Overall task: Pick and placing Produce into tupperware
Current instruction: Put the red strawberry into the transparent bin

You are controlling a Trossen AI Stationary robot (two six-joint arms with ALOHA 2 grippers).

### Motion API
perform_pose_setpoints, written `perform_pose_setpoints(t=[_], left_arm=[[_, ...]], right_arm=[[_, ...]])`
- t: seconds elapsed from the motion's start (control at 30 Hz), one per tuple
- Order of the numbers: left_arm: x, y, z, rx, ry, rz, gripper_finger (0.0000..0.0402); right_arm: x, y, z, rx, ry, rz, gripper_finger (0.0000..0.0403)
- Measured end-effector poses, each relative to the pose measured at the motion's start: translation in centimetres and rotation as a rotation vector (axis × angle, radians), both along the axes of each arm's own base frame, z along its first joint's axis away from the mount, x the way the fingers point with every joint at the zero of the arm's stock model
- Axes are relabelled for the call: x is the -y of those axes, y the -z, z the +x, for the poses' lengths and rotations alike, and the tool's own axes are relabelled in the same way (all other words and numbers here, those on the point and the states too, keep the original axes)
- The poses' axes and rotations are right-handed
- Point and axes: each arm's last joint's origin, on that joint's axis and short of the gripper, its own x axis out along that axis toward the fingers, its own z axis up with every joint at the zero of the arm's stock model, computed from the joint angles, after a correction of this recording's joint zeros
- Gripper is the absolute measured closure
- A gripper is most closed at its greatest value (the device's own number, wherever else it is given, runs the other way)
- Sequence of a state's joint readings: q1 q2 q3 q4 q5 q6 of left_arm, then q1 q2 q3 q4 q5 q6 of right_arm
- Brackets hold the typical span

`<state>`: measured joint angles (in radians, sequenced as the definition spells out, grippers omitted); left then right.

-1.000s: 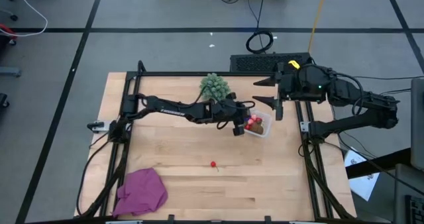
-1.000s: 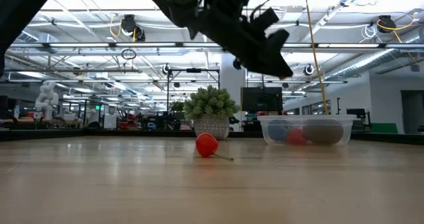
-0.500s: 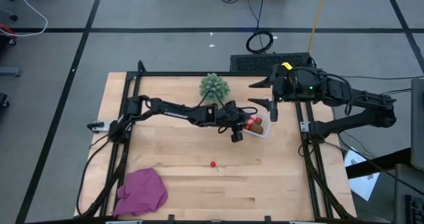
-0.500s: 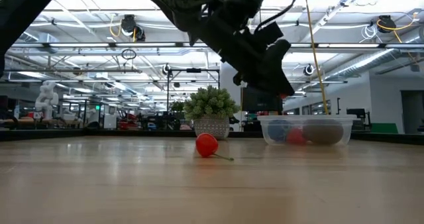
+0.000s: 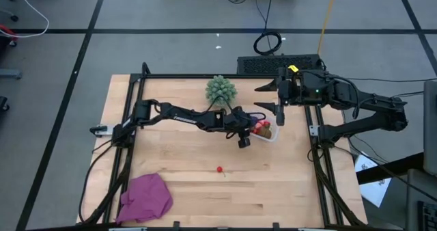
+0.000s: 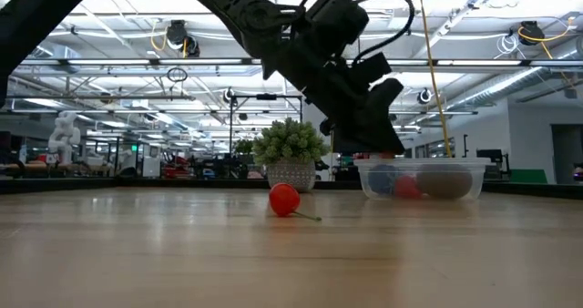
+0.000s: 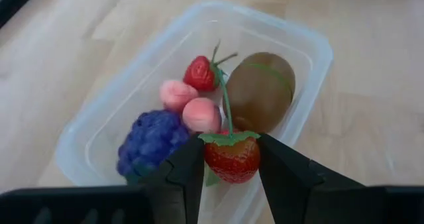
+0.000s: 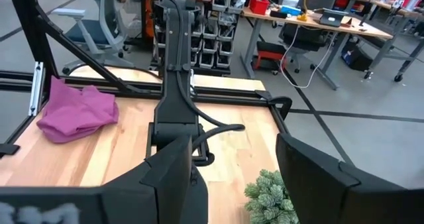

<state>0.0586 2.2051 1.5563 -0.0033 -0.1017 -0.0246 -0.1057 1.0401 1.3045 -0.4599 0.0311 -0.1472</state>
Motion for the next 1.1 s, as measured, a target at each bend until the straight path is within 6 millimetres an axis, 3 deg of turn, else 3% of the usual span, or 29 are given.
perform_pose_setpoints(t=[1.1], left_arm=[[-0.42,0.19,0.18,0.019,0.019,0.004,0.0272]], right_arm=[[0.02,0.51,0.23,-0.024,0.000,0.007,0.0190]])
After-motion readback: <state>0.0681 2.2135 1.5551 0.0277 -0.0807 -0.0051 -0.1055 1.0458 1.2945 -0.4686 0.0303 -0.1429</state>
